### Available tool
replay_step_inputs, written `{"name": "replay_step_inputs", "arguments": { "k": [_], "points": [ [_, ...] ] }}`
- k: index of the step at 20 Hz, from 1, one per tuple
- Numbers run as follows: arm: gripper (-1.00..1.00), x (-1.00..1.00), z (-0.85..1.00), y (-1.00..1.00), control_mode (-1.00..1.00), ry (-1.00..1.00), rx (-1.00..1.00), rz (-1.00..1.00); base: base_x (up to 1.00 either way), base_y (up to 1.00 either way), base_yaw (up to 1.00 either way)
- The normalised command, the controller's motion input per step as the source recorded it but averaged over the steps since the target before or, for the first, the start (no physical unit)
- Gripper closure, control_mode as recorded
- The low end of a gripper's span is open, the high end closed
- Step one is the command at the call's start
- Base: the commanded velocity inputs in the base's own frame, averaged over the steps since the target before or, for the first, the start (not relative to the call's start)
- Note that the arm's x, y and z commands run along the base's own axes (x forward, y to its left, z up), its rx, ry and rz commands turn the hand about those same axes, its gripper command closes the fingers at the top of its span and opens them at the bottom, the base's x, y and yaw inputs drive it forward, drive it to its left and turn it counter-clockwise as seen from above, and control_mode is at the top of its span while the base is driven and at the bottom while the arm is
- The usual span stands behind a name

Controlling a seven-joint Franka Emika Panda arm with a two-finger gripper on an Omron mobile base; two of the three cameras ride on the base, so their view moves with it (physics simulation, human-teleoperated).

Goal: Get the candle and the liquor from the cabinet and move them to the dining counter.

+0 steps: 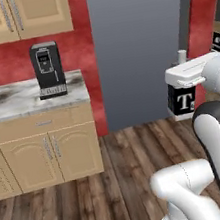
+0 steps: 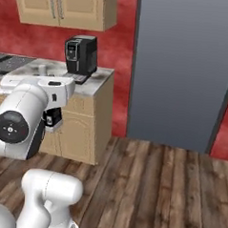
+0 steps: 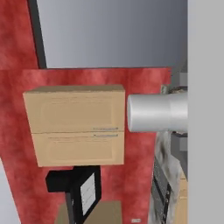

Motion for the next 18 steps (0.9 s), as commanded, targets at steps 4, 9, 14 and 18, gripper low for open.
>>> {"name": "replay_step_inputs", "arguments": {
  "k": [4, 9, 14, 18],
  "points": [
    [1.0, 0.0, 0.0, 0.0, 1.0, 0.0, 0.0, 0.0, -0.11, 0.4, 0.5],
    [1.0, 0.0, 0.0, 0.0, 1.0, 0.0, 0.0, 0.0, -0.15, 0.38, 0.47],
    [1.0, 0.0, 0.0, 0.0, 1.0, 0.0, 0.0, 0.0, -0.18, 0.38, 0.47],
    [1.0, 0.0, 0.0, 0.0, 1.0, 0.0, 0.0, 0.0, -0.15, 0.37, 0.48]
  ]
}}
